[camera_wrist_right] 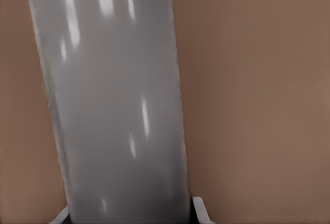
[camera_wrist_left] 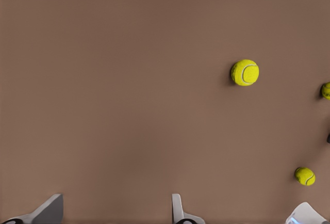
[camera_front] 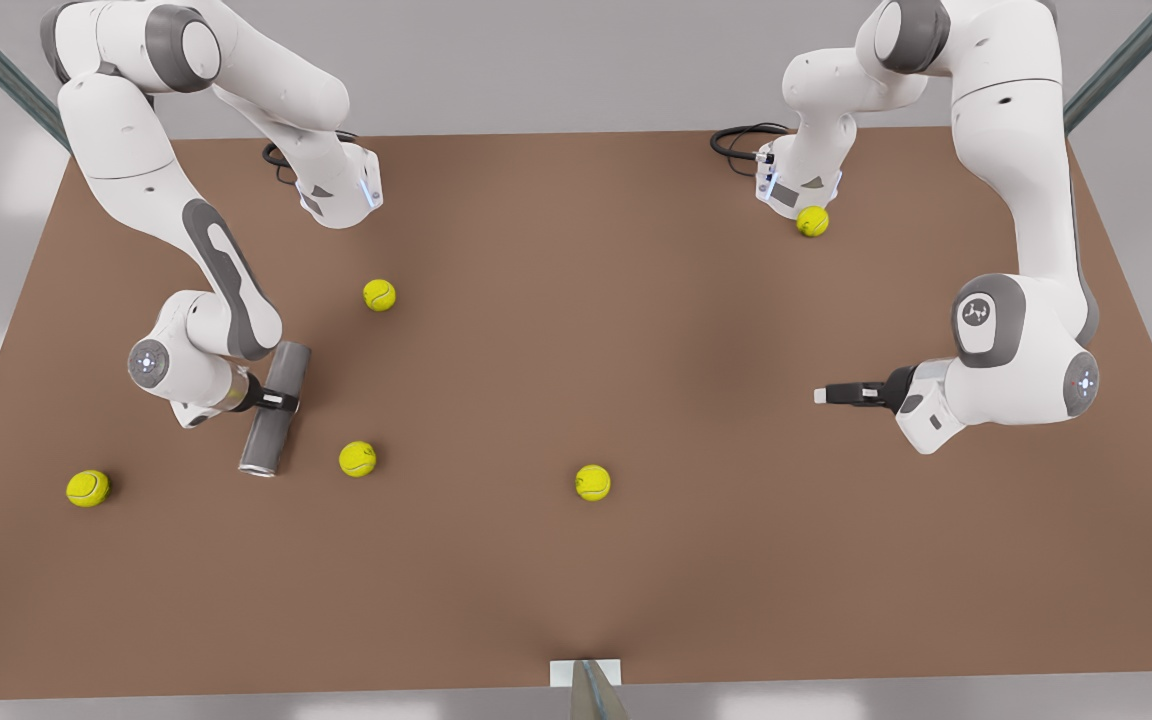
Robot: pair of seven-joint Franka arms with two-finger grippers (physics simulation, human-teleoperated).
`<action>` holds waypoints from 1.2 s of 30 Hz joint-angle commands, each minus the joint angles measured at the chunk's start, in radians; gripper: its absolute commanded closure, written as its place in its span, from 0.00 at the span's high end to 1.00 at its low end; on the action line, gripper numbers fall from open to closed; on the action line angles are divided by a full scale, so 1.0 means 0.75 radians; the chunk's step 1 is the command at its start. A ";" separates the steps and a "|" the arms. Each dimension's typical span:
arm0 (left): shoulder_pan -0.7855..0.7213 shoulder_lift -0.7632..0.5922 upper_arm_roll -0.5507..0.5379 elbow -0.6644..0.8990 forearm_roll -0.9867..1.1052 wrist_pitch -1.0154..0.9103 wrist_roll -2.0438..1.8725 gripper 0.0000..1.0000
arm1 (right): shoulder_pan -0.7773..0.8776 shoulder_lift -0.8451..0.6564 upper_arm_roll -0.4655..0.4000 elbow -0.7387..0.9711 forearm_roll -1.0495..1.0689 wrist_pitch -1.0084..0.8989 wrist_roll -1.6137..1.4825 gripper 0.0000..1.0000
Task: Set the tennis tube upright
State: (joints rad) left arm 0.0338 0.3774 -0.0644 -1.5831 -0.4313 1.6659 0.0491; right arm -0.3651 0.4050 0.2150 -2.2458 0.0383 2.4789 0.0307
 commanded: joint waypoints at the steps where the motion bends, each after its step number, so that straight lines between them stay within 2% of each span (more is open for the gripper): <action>1: 0.000 0.000 0.000 0.000 0.000 0.000 0.000 1.00 | 0.000 0.000 0.002 0.000 0.000 0.000 0.000 0.79; 24: 0.000 -0.002 0.000 0.002 0.000 -0.004 0.000 1.00 | -0.004 0.000 0.000 -0.004 0.000 0.000 0.000 0.79; 29: 0.000 0.000 0.000 0.002 0.000 -0.002 0.000 1.00 | -0.006 0.000 0.000 -0.004 -0.002 0.000 0.000 0.75; 36: 0.000 -0.004 0.000 0.002 0.000 -0.008 0.000 1.00 | -0.008 -0.014 0.000 -0.004 -0.006 -0.012 0.000 0.75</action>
State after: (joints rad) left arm 0.0337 0.3744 -0.0644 -1.5815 -0.4312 1.6598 0.0491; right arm -0.3701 0.3929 0.2149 -2.2474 0.0366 2.4690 0.0271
